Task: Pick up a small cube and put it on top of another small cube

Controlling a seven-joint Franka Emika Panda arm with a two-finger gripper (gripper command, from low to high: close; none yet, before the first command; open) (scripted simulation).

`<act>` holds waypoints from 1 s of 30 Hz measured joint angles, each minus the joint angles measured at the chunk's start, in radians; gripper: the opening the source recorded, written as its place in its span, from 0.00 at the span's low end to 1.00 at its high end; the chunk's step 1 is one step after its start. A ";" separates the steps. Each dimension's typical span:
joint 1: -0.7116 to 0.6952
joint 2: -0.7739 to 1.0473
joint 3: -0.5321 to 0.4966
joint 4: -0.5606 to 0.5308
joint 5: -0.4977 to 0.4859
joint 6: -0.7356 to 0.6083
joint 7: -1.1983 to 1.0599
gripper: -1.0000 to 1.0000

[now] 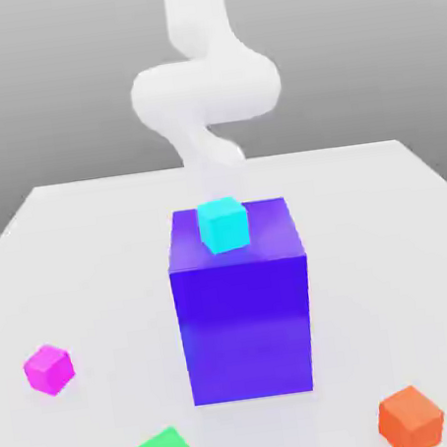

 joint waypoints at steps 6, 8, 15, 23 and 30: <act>-0.048 0.220 -0.130 -0.092 0.011 0.122 -0.071 0.50; -0.064 0.292 -0.173 -0.122 0.020 0.162 -0.098 0.50; -0.135 0.546 -0.309 -0.227 0.076 0.300 -0.210 0.50; -0.292 0.844 -0.366 -0.335 0.192 0.458 -0.372 0.50; -0.462 1.056 -0.162 -0.295 0.394 0.610 -0.531 0.00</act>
